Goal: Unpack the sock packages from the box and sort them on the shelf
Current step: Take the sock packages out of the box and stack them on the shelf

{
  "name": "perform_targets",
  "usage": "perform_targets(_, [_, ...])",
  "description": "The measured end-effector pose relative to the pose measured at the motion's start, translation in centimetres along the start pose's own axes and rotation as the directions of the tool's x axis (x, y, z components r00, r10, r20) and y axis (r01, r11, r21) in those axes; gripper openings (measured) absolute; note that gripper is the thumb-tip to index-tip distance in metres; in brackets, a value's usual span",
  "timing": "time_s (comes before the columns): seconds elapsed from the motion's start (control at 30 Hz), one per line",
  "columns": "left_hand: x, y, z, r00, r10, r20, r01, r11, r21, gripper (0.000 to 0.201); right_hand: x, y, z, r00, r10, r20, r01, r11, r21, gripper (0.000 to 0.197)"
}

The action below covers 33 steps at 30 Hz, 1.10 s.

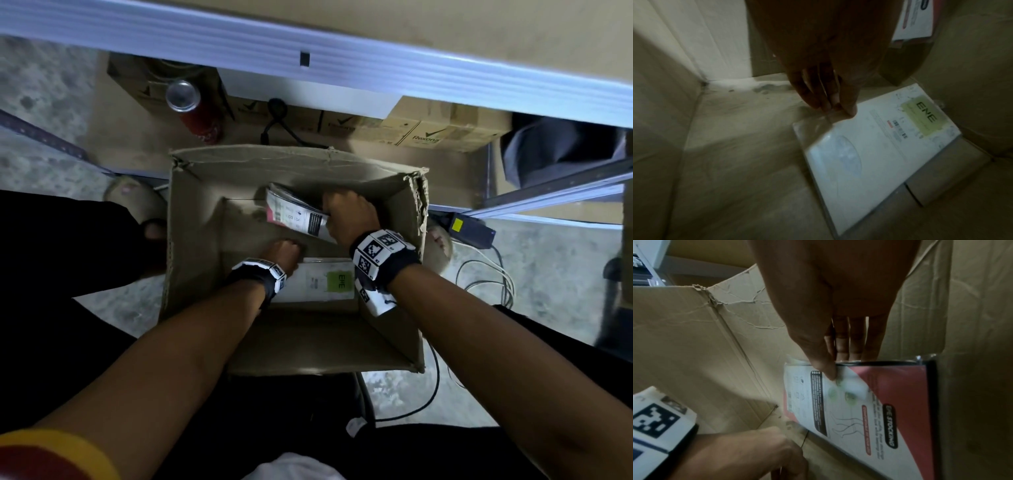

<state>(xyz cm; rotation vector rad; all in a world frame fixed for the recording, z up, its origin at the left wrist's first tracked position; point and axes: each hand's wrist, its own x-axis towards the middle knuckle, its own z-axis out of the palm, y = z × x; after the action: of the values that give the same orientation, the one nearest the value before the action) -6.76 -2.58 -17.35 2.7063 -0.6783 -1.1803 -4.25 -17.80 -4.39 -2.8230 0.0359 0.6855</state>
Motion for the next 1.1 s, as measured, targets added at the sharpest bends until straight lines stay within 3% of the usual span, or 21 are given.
perform_targets(0.17, [-0.3, 0.6, 0.4, 0.999, 0.021, 0.039, -0.021, 1.0, -0.016, 0.022, -0.2, 0.2, 0.0, 1.0, 0.02, 0.0, -0.02, 1.0, -0.012, 0.025])
perform_targets(0.37, [-0.4, 0.4, 0.9, 1.0, -0.013, -0.02, 0.012, 0.999, -0.042, 0.027, -0.3, 0.3, 0.0, 0.999, 0.037, -0.003, -0.037, 0.999, -0.009, 0.023])
perform_targets(0.6, [-0.8, 0.2, 0.5, 0.994, -0.043, 0.098, 0.047, 0.998, -0.04, 0.025, -0.3, 0.4, 0.2, 0.999, 0.044, 0.015, -0.044, 0.999, -0.028, 0.023])
perform_targets(0.8, [-1.4, 0.3, -0.4, 0.991, -0.04, 0.131, 0.055, 0.992, -0.113, 0.048, -0.4, 0.1, 0.2, 0.998, 0.048, 0.043, -0.046, 0.997, -0.058, 0.022])
perform_targets(1.1, [-5.0, 1.3, -4.4, 0.991, -0.002, 0.136, 0.014, 0.996, -0.087, 0.037, -2.0, -1.0, -0.3, 1.0, 0.02, 0.01, -0.019, 0.995, -0.1, 0.023])
